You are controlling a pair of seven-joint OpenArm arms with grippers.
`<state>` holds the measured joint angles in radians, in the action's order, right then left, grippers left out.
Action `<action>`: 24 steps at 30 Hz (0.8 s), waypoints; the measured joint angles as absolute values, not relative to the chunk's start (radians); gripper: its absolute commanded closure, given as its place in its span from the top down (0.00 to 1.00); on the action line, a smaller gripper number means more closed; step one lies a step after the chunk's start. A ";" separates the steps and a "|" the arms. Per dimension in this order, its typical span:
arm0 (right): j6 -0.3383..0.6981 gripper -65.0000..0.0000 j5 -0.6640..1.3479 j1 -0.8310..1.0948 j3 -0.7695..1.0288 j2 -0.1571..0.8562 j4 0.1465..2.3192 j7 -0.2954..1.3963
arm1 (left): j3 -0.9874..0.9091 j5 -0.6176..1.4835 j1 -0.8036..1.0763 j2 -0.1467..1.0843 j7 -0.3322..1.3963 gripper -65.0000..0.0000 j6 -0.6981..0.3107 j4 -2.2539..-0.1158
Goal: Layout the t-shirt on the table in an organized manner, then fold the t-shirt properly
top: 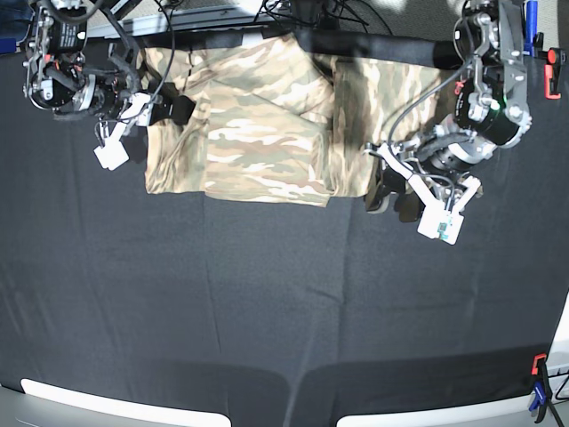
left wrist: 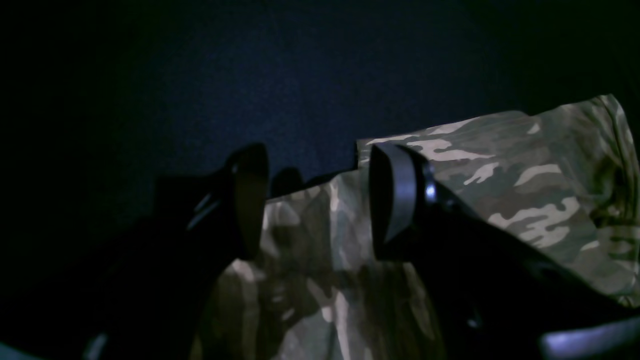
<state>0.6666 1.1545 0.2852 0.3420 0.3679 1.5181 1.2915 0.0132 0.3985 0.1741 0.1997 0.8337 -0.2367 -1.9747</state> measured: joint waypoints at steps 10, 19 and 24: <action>0.685 0.44 1.184 0.286 0.342 0.482 1.518 1.321 | 0.013 0.398 0.174 0.200 0.834 0.46 -0.237 -1.975; 0.687 0.44 1.262 0.286 0.342 0.426 1.518 1.327 | 0.013 0.398 0.174 0.200 0.834 0.46 -0.237 -1.975; 0.689 0.44 1.226 0.286 0.342 0.352 1.518 1.331 | 0.013 0.398 0.174 0.200 0.834 0.46 -0.237 -1.975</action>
<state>0.6888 1.2263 0.2855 0.3420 0.3515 1.5181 1.3312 0.0132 0.3981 0.1741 0.1997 0.8337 -0.2367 -1.9747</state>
